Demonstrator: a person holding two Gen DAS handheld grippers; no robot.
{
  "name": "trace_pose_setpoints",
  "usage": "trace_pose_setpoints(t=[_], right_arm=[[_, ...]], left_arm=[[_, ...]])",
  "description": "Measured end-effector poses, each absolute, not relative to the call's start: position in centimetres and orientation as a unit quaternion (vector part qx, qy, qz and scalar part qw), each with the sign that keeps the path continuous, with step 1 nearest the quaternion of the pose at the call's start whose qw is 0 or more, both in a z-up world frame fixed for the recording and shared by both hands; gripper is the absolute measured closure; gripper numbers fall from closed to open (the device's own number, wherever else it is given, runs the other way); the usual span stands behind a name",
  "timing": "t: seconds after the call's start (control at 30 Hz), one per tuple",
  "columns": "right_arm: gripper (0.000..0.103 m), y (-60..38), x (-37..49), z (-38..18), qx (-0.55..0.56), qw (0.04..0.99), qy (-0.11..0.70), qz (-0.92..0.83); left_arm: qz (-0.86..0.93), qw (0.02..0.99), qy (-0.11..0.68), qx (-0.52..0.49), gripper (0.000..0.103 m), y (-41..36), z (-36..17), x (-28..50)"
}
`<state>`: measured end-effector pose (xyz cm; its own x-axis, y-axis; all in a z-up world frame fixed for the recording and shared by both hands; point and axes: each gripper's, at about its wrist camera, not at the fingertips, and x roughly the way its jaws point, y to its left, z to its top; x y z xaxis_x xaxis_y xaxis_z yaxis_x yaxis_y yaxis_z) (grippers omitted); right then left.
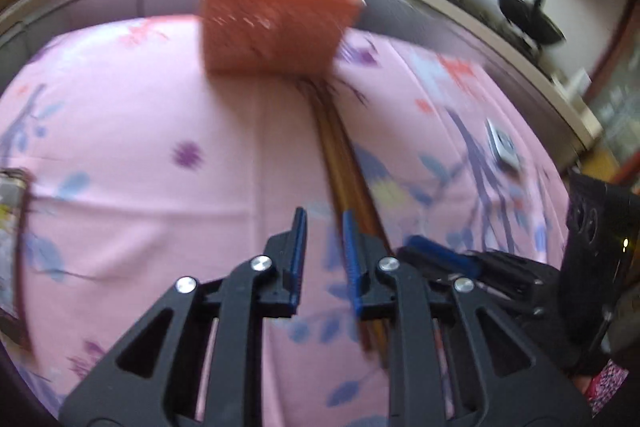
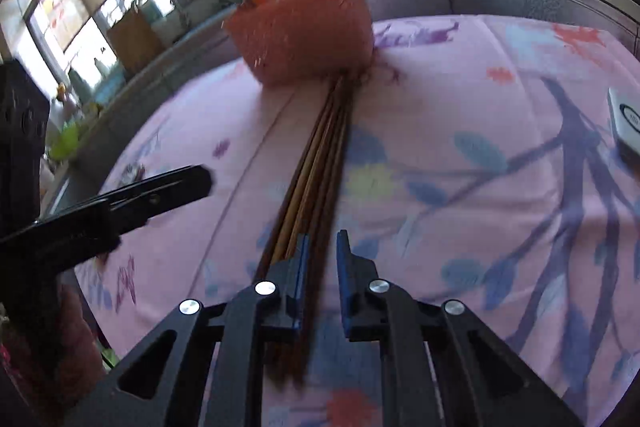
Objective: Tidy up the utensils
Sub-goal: 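Grasp a wooden chopstick with the left gripper while the right grasps a dark one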
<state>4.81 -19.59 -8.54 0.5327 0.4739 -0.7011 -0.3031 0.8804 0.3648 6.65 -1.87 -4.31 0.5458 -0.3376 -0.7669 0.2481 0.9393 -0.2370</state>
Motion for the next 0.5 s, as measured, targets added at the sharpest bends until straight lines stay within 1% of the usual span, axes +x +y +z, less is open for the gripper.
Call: trace_pose_setpoints(t=[0.2, 0.3, 0.4, 0.5], right_arm=[[0.103, -18.6, 4.2, -8.6, 0.054, 0.879, 0.426, 0.207], [0.103, -19.2, 4.8, -8.9, 0.063, 0.875, 0.432, 0.208], [0.103, -18.8, 4.8, -8.9, 0.033, 0.884, 0.426, 0.191], [0.103, -18.8, 5.1, -9.0, 0.030, 0.885, 0.426, 0.188]], left_arm=[[-0.151, 0.872, 0.466, -0.010, 0.086, -4.0, -6.4, 6.3], [-0.152, 0.867, 0.474, -0.011, 0.086, -4.5, -7.1, 6.2], [-0.147, 0.868, 0.475, 0.000, 0.087, -4.6, -7.3, 6.2], [-0.136, 0.874, 0.467, 0.012, 0.087, -4.7, -7.3, 6.1]])
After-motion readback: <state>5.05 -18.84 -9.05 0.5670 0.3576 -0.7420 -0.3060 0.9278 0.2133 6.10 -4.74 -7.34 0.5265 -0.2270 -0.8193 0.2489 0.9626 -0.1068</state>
